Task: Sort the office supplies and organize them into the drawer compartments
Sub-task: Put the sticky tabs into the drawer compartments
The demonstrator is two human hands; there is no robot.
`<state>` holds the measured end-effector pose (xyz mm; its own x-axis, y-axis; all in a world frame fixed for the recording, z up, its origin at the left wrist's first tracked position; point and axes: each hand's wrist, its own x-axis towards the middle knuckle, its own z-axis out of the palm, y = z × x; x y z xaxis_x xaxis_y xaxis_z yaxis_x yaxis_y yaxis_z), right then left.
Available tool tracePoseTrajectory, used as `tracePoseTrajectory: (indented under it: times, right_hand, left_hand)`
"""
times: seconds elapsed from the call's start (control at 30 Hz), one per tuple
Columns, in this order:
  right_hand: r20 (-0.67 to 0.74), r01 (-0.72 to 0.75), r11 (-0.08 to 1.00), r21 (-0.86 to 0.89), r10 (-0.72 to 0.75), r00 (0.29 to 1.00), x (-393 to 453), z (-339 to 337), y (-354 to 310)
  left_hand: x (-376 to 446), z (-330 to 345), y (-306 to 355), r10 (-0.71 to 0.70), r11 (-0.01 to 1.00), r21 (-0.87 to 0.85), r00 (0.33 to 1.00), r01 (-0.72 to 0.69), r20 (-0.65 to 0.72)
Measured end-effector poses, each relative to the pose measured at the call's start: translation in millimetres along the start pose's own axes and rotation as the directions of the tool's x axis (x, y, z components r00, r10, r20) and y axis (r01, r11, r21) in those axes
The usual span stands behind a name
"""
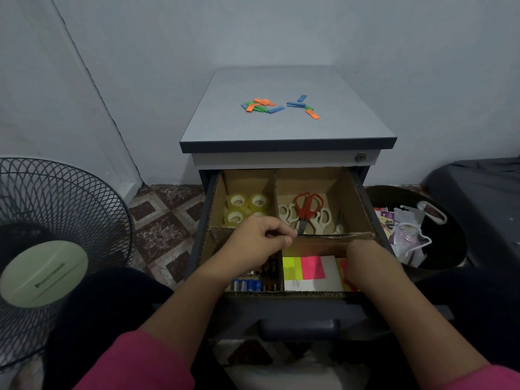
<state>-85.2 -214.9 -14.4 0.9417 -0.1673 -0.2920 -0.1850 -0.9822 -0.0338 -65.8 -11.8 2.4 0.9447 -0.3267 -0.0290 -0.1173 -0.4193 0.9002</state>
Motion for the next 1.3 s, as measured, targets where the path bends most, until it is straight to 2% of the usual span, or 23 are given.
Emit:
tracePoseTrajectory:
  times: [0.33, 0.63, 1.07, 1.3]
  right_hand:
    - [0.013, -0.021, 0.997, 0.072, 0.02, 1.0, 4, 4, 0]
    - [-0.051, -0.007, 0.997, 0.077, 0.011, 0.999, 0, 5, -2]
    - [-0.036, -0.056, 0.991, 0.123, 0.061, 0.997, 2, -3, 1]
    - [0.034, -0.098, 0.988, 0.118, 0.095, 0.995, 1, -15, 5]
  left_hand:
    - [-1, 0, 1, -0.003, 1.0, 0.0, 1.0, 0.003, 0.003]
    - [-2, -1, 3, -0.018, 1.0, 0.014, 1.0, 0.018, 0.006]
    - [-1, -2, 4, -0.024, 0.999, 0.031, 1.0, 0.024, 0.009]
    - [-2, -2, 3, -0.011, 0.999, 0.037, 1.0, 0.011, 0.008]
